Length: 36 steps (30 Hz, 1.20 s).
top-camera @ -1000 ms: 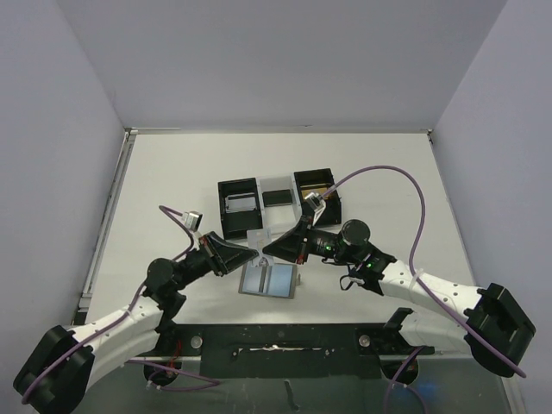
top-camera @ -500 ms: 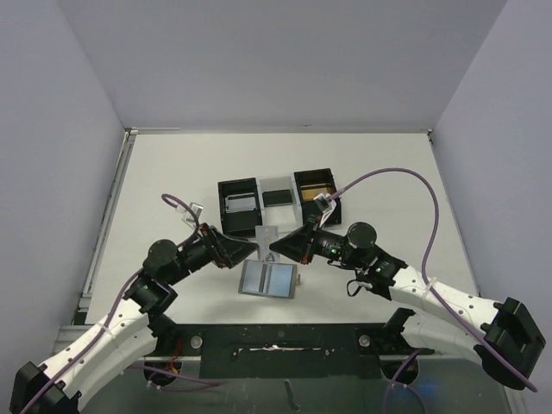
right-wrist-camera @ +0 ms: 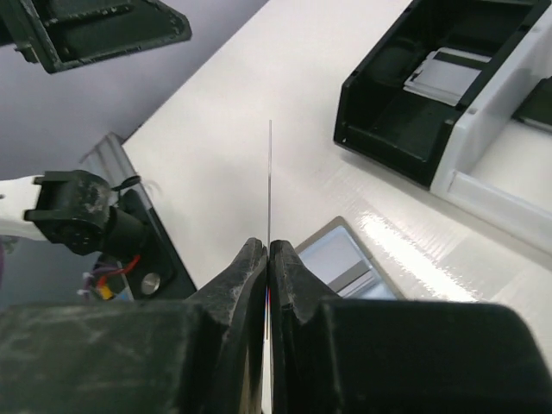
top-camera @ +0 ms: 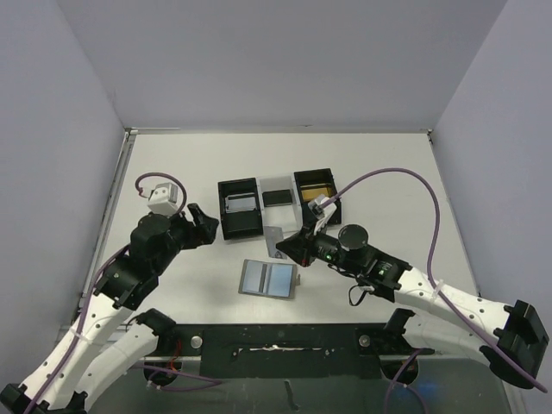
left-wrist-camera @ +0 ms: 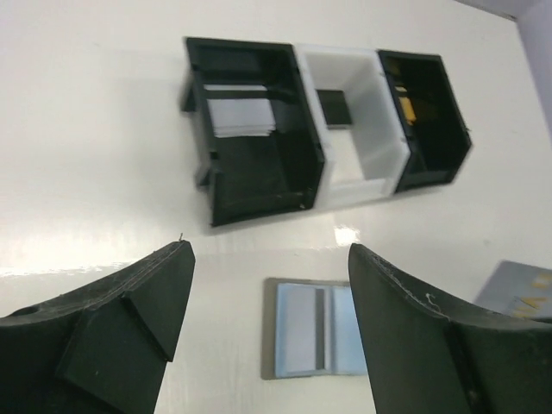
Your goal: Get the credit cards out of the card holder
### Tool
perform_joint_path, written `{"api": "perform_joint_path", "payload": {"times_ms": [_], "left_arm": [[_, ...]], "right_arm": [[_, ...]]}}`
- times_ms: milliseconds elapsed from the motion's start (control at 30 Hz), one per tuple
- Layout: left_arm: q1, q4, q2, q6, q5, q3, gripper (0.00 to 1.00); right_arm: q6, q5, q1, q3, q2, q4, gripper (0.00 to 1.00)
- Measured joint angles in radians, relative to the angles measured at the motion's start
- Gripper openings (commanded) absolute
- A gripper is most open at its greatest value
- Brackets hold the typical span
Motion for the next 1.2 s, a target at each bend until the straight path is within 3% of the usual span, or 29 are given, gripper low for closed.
{"api": "perform_joint_path", "payload": {"times_ms": [200,467,567,800,867,1200], "left_arm": [[0.056,-0.068,-0.018,0.074,-0.15,0.014,0.72],[0.112,-0.082,0.009,0.098,-0.137,-0.012,0.72],[0.167,-0.076,0.045,0.111,-0.074,-0.012,0.72],[0.588,-0.028,0.121,0.137,0.222,-0.048,0.72],[0.641,-0.013,0.122,0.142,0.265,-0.05,0.72],[0.66,0.04,0.135,0.167,0.363,-0.068,0.72]], "right_arm": [[-0.145,0.118,0.03,0.148,0.096,-0.143,0.0],[-0.328,0.159,0.031,0.39,0.382,-0.249,0.0],[-0.417,0.172,0.033,0.455,0.489,-0.283,0.0],[-0.66,0.181,0.034,0.625,0.706,-0.325,0.0],[-0.732,0.18,0.033,0.673,0.758,-0.322,0.0],[-0.964,0.168,0.019,0.816,0.945,-0.294,0.0]]}}
